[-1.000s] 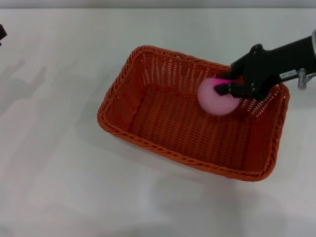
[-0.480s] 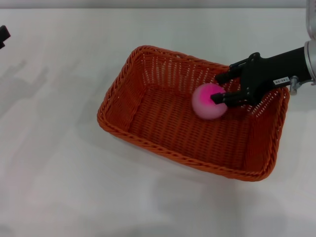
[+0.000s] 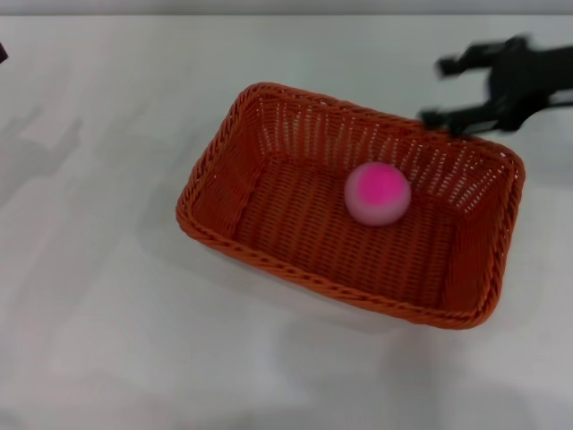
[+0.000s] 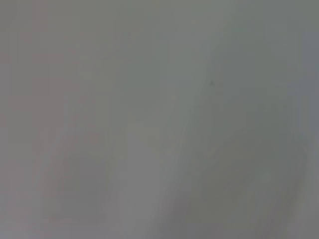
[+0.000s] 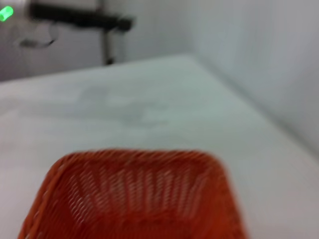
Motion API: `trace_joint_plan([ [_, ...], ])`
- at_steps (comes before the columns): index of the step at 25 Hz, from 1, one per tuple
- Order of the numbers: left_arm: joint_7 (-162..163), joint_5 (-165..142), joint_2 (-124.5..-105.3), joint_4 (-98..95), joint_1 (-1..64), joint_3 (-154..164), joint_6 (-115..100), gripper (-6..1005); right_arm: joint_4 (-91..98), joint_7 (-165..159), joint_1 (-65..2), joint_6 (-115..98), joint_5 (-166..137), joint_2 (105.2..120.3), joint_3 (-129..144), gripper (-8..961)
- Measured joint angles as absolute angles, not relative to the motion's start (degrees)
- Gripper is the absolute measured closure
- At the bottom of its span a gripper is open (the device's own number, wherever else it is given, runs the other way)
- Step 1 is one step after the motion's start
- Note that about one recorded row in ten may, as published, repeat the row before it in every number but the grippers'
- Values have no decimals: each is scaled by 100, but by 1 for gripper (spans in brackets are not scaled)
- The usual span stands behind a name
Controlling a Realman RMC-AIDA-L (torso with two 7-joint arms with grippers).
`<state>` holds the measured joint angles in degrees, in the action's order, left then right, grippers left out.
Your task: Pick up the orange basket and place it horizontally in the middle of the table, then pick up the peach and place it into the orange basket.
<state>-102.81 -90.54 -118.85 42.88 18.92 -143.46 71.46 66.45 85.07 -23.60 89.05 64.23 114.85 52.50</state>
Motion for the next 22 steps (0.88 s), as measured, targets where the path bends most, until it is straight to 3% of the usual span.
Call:
trace_joint_plan([
  [7, -11040, -8389, -11875, 4001, 1833, -14346, 7145, 297, 6103, 9347, -1870, 8867, 7604, 11479, 3723, 122],
  [22, -12392, -6699, -11883, 3152, 1436, -14350, 7097, 296, 2153, 13080, -1466, 8627, 8188, 11461, 118, 124],
])
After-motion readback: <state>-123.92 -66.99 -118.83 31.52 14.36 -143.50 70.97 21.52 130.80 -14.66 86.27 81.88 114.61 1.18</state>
